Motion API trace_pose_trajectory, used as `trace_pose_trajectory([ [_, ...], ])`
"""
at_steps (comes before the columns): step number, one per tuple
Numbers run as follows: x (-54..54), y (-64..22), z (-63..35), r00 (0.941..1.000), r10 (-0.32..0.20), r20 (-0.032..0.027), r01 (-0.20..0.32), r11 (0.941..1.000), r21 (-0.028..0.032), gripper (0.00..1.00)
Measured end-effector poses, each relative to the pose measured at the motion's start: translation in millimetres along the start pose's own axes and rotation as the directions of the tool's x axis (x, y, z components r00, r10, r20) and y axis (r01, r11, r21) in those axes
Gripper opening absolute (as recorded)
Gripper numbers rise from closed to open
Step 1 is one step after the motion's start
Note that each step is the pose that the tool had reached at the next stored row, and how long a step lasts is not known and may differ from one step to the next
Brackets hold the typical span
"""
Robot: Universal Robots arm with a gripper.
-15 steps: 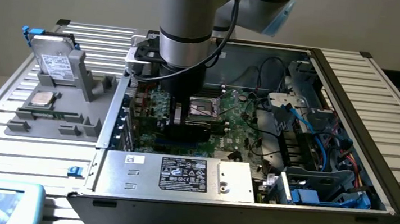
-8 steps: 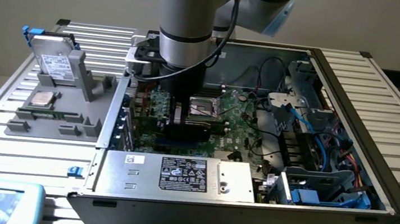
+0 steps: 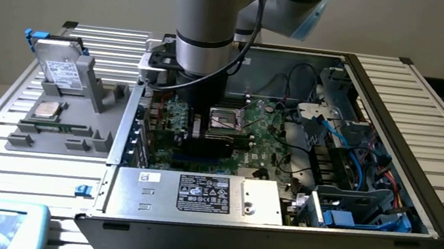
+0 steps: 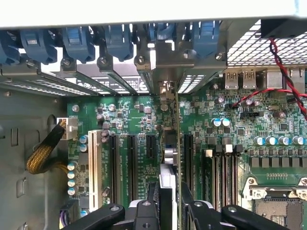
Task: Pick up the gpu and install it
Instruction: 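Insert the gpu into the slot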
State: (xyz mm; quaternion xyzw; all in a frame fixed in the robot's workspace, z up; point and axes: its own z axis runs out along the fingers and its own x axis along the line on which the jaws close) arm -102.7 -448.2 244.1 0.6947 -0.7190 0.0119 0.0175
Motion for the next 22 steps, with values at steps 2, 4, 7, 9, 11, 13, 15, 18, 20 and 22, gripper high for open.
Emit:
trace_pose_trajectory([
  [2,0.0,0.4,0.1,1.0,0.0,0.0,0.0,1.0,0.0018,0.28],
  [4,0.0,0.6,0.2,1.0,0.001,0.0002,-0.001,1.0,0.0033,0.28],
  [7,0.0,0.8,0.4,1.0,0.001,-0.0002,-0.001,1.0,0.0039,0.28],
  [9,0.1,0.8,0.4,1.0,0.002,-0.0001,-0.002,1.0,0.0039,0.28],
  [11,0.2,0.8,0.5,1.0,0.002,0.0001,-0.002,1.0,0.0039,0.28],
  [13,0.2,0.9,0.5,1.0,0.002,0.0001,-0.002,1.0,0.0039,0.28],
  [15,1.4,0.8,0.9,1.0,0.002,0.0009,-0.002,1.0,0.0043,0.28],
  [18,1.2,0.9,0.5,1.0,0.002,0.0001,-0.002,1.0,0.0039,0.28],
  [20,0.9,1.1,0.5,1.0,0.002,-0.0001,-0.002,1.0,0.0039,0.28],
  [22,0.2,1.6,0.4,1.0,0.002,-0.0003,-0.002,1.0,0.004,0.28],
])
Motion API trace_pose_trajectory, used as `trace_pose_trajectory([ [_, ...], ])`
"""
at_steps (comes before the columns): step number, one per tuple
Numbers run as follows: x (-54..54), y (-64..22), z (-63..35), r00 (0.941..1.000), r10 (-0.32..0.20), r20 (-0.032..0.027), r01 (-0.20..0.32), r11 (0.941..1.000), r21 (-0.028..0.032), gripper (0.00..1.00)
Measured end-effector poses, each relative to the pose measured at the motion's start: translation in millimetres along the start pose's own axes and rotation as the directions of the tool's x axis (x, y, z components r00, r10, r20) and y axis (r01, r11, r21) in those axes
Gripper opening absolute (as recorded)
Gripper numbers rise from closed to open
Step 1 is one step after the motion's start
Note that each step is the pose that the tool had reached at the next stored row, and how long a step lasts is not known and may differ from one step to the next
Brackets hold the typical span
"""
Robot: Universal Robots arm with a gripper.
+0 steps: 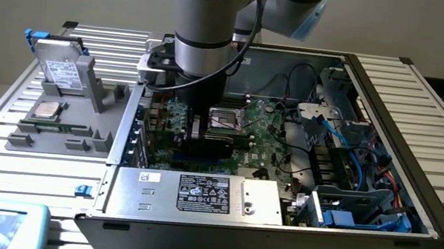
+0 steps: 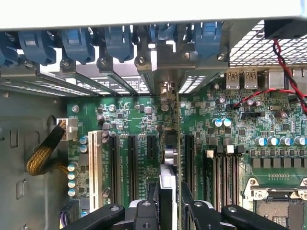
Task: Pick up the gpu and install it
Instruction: 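Insert the gpu into the slot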
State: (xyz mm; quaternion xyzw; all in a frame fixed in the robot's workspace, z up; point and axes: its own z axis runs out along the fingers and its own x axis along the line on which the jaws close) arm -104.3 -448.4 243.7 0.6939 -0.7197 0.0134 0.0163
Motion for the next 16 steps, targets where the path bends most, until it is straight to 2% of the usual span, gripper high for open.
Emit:
trace_pose_trajectory([
  [16,-0.1,0.4,0.6,1.0,0.0,0.0001,0.0,1.0,-0.0008,0.28],
])
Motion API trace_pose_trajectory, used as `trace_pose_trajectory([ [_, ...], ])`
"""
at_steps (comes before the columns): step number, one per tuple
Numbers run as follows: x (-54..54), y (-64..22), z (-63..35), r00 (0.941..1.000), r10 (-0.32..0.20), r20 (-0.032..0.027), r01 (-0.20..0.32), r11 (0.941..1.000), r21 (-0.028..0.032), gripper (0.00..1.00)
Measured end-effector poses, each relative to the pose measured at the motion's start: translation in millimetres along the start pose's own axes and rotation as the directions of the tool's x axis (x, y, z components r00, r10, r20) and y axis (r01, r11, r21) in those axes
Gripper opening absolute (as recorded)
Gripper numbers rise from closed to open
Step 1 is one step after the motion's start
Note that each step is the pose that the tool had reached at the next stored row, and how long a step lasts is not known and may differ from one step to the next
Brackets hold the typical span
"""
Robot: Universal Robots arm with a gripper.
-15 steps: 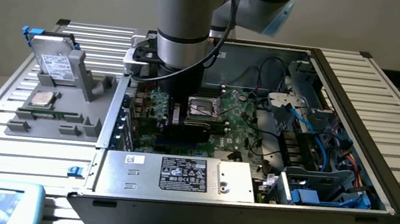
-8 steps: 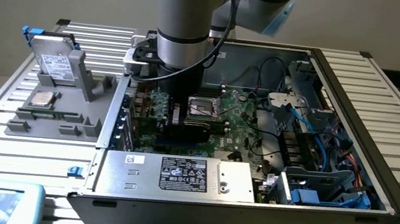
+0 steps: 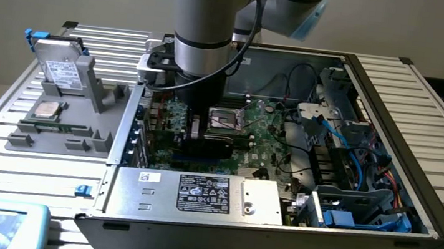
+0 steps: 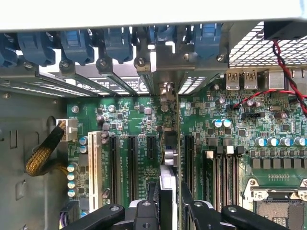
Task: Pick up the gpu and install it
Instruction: 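Insert the gpu into the slot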
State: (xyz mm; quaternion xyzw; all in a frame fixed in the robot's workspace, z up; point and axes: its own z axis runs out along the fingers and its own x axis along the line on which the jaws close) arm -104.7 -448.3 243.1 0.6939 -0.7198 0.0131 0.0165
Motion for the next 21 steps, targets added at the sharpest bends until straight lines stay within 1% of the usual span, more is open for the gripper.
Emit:
trace_pose_trajectory([
  [2,0.0,0.1,0.0,1.0,0.0,0.0,0.0,1.0,-0.0033,0.28],
  [3,0.0,0.1,0.0,1.0,-0.001,0.0,0.001,1.0,-0.0038,0.28],
  [10,0.4,0.0,0.2,1.0,-0.008,-0.0011,0.008,1.0,-0.0044,0.28],
  [21,0.3,-0.2,0.7,0.9997,-0.026,-0.0013,0.026,0.9997,-0.0036,0.28],
])
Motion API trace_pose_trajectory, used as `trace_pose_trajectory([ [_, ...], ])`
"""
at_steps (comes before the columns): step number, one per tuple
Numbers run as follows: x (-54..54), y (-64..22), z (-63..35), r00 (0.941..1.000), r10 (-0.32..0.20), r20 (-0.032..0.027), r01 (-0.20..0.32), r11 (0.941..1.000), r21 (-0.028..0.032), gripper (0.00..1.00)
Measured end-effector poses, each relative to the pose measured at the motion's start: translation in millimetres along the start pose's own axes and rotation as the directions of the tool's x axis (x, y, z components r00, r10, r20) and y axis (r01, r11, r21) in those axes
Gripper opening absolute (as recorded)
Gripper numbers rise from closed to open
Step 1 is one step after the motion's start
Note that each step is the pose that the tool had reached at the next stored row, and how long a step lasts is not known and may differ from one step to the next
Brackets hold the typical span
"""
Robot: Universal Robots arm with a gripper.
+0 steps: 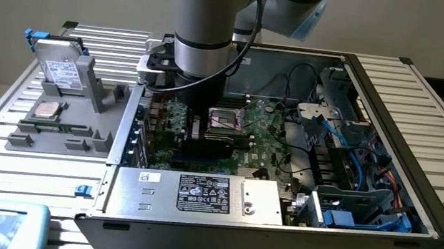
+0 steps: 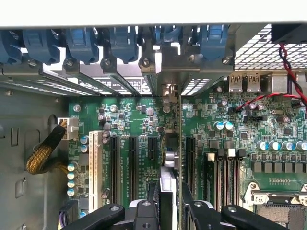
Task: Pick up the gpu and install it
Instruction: 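Insert the gpu into the slot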
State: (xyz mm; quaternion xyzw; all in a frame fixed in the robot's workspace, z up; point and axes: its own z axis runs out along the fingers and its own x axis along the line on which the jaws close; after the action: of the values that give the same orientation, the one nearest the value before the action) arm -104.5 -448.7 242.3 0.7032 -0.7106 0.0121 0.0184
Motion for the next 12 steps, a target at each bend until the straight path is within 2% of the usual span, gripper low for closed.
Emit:
trace_pose_trajectory([
  [12,0.6,0.0,0.1,0.9999,-0.01,0.0006,0.01,0.9999,0.0005,0.28],
])
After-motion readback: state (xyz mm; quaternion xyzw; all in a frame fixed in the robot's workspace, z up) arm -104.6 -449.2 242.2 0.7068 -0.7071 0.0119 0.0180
